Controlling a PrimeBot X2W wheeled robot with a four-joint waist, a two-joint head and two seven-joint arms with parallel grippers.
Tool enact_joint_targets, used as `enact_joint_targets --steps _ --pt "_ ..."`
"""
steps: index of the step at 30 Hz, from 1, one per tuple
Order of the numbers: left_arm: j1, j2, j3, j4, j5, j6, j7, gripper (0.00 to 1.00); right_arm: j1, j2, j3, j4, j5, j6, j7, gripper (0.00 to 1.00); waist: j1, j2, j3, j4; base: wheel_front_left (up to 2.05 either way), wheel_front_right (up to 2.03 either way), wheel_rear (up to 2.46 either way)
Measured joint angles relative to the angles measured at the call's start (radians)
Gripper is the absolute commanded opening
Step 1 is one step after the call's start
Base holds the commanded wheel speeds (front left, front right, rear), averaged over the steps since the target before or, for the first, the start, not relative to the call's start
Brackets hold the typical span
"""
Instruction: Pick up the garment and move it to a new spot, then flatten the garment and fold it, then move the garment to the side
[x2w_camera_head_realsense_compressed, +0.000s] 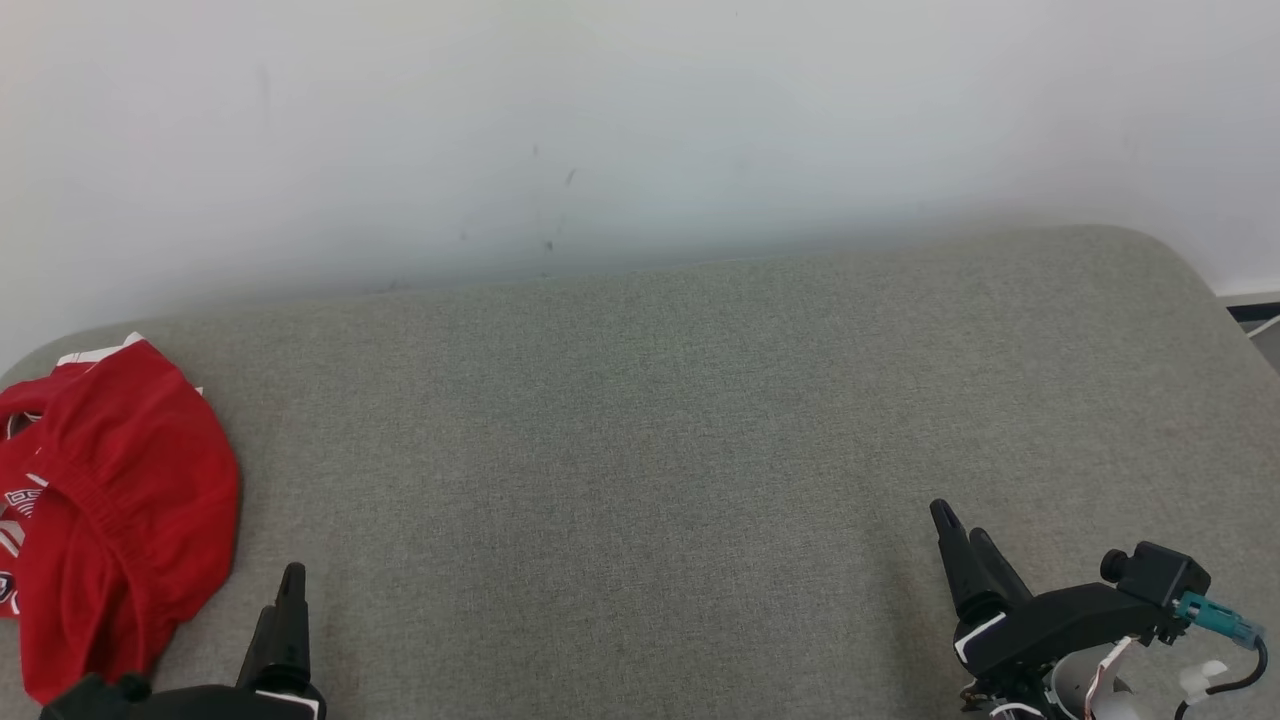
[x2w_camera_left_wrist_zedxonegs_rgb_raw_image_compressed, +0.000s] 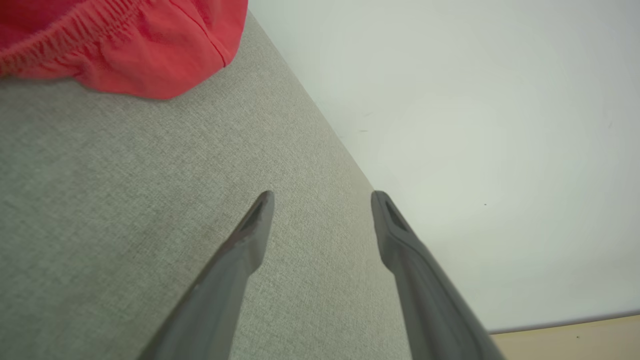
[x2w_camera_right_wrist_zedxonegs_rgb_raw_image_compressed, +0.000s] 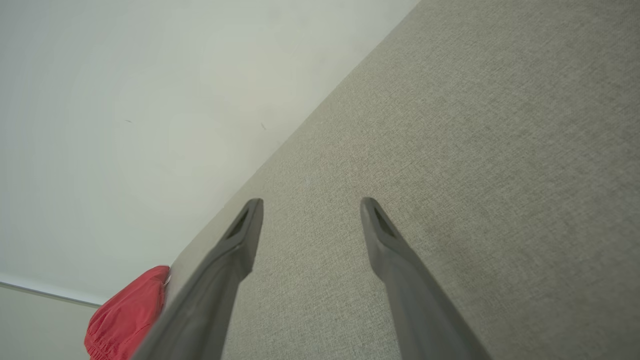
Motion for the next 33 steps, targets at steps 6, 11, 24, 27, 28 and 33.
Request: enact_joint_targets --steps 6,11,24,27,28,33 --pt "-0.001 0.004 -0.014 0.006 0.087 0.015 -0.016 1.00 -0.015 -0.008 0.025 0.016 -0.093 -0.016 0.000 1.00 0.0000 0.0000 -0.002 0.000 0.00 0.00 0.00" --pt "-0.001 0.002 -0.009 0.011 0.166 0.026 -0.033 1.00 -0.021 -0.008 0.029 0.019 -0.173 -0.026 -0.010 1.00 0.0000 0.0000 -0.004 0.000 0.00 0.00 0.00" --pt "-0.006 -0.002 -0.016 0.006 0.377 0.057 -0.065 1.00 -0.056 -0.020 0.089 -0.004 -0.360 -0.060 -0.057 1.00 0.0000 0.0000 -0.014 0.001 0.00 0.00 0.00" --pt "-0.007 -0.001 -0.017 0.003 0.417 0.063 -0.067 1.00 -0.067 -0.021 0.100 -0.028 -0.396 -0.068 -0.075 1.00 0.0000 0.0000 -0.017 0.001 0.00 0.00 0.00" --pt "-0.007 -0.001 -0.018 0.002 0.438 0.069 -0.072 1.00 -0.068 -0.020 0.100 -0.032 -0.406 -0.069 -0.080 1.00 0.0000 0.0000 -0.018 0.001 0.00 0.00 0.00" --pt "-0.008 -0.001 -0.022 -0.007 0.511 0.080 -0.083 1.00 -0.073 -0.034 0.117 -0.037 -0.493 -0.079 -0.096 1.00 0.0000 0.0000 -0.022 0.000 0.00 0.00 0.00"
